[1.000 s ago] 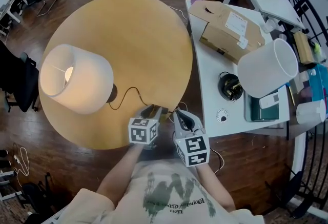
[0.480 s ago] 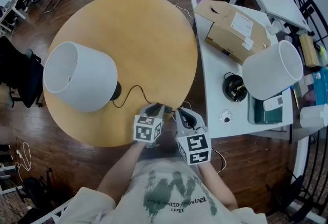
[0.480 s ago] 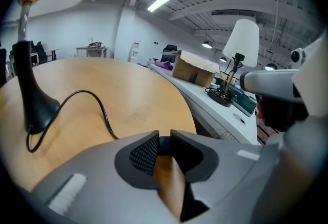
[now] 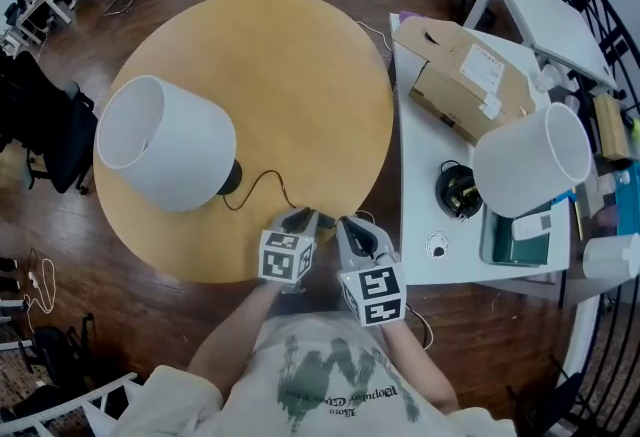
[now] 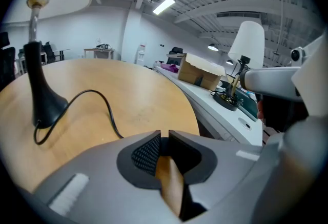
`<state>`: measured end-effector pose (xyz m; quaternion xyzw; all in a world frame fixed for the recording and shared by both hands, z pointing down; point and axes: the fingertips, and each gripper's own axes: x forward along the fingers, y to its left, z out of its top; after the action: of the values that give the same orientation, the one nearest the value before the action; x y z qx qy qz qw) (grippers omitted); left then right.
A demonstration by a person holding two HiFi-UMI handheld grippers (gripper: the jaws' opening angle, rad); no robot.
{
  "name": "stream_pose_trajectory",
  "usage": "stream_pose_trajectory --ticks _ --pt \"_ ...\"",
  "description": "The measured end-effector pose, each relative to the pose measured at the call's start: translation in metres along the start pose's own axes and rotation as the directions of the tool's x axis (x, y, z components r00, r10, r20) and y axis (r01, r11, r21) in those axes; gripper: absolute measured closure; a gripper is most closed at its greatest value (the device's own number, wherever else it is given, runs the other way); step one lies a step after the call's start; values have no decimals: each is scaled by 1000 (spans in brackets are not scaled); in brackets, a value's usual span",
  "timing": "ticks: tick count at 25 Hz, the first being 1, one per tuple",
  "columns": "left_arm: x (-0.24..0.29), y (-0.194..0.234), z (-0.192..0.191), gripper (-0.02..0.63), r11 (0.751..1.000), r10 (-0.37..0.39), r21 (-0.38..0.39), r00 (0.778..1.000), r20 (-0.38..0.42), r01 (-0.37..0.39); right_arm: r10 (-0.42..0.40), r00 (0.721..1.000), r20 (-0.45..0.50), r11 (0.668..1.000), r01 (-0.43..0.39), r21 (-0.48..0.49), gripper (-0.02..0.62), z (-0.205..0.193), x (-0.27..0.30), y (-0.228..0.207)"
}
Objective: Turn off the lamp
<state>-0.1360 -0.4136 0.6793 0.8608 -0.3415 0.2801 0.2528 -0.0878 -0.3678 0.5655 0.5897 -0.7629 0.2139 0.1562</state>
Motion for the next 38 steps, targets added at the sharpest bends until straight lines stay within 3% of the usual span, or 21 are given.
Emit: stream_pose_trajectory --ticks 2,9,13,18,25,31,34,38 --pt "-5 3 4 604 998 52 -19 998 26 -52 29 1000 5 1000 -29 -11 595 2 2 -1" --pt "-32 6 23 604 978 195 -101 976 102 -185 191 982 9 980 -190 -64 595 9 10 6" --pt "-63 10 24 604 950 286 -173 946 150 -260 284 959 4 954 -282 -104 595 13 16 21" --pt "-112 20 26 604 911 390 -238 892 227 -338 374 927 22 920 -368 -134 595 26 17 56" --pt "-195 19 29 606 865 481 -344 800 357 -367 464 885 29 866 -447 -222 595 32 -9 124" --pt "-278 -2 23 606 858 503 -380 713 489 -345 462 883 76 863 -428 -269 595 35 -54 172" --pt "-307 -19 10 606 862 500 -380 691 523 -336 456 884 105 870 -417 -264 595 33 -83 190" --pt "-329 -36 -5 606 870 486 -371 686 541 -324 458 880 125 866 -411 -285 595 25 -115 208"
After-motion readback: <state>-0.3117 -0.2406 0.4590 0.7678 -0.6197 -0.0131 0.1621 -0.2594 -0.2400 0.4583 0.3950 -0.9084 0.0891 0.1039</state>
